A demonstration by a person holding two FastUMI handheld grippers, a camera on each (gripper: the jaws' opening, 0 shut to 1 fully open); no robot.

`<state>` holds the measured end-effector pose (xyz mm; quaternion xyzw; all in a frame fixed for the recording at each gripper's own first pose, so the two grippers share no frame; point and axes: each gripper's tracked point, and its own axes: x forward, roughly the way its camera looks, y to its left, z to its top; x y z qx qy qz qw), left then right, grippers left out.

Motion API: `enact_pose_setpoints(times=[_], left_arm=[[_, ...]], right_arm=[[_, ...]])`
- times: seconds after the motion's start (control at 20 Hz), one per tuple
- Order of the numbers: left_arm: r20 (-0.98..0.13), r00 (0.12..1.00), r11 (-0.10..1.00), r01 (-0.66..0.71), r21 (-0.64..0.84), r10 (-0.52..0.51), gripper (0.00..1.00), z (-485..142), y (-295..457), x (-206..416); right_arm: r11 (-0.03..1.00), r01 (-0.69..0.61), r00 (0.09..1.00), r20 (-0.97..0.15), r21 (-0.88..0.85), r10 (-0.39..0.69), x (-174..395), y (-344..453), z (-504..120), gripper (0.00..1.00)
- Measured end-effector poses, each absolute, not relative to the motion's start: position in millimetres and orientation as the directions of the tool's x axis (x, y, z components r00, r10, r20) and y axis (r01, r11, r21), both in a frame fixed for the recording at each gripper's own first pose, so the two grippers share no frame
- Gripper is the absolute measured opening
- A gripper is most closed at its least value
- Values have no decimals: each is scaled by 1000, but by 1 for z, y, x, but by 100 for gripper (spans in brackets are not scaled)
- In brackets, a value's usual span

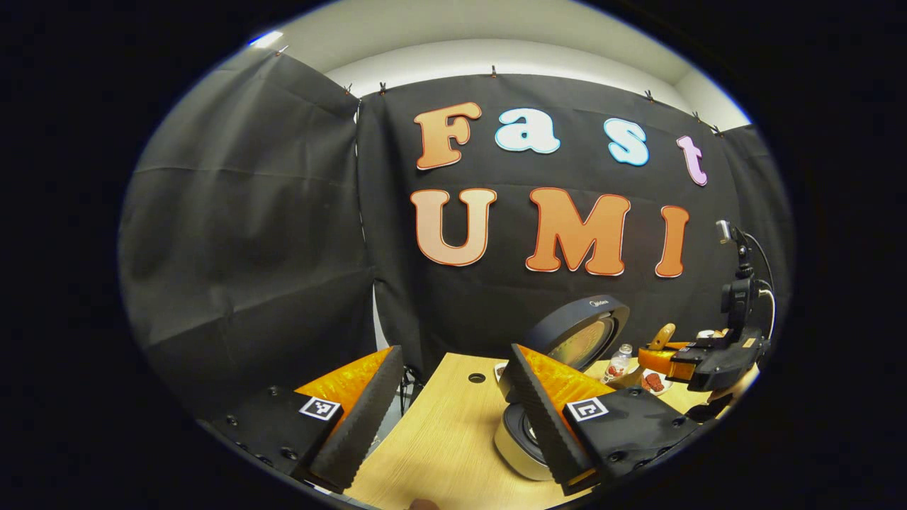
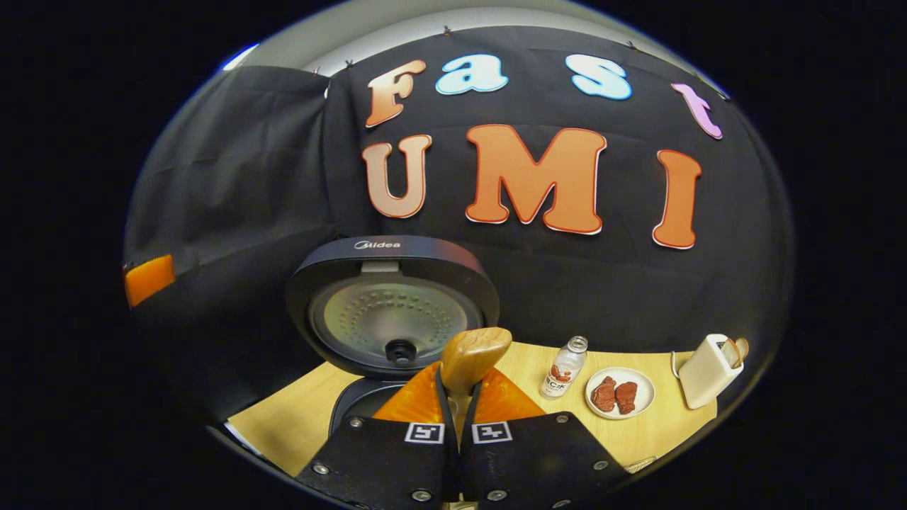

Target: Close the left gripper, press the button to open the rice cooker; take a wooden spoon from the chopstick holder with the right hand, scoop a spoonful of rice and pour it into the rice cooker, then put the wooden spoon back into the chopstick holder.

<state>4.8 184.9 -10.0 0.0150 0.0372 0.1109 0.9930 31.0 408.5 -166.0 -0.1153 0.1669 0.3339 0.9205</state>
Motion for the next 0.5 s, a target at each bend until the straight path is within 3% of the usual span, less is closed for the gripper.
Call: enact_pose_setpoints(times=[0.25,0.5], left_arm=[[-68,970,972,-231,46,234,100,-9,182,1],[-66,967,969,-244,27,246,100,-7,176,-7]], right_arm=[[678,-702,703,-371,-218,607,16,412,-161,0],[701,-695,700,-374,-161,608,16,401,-154,0]])
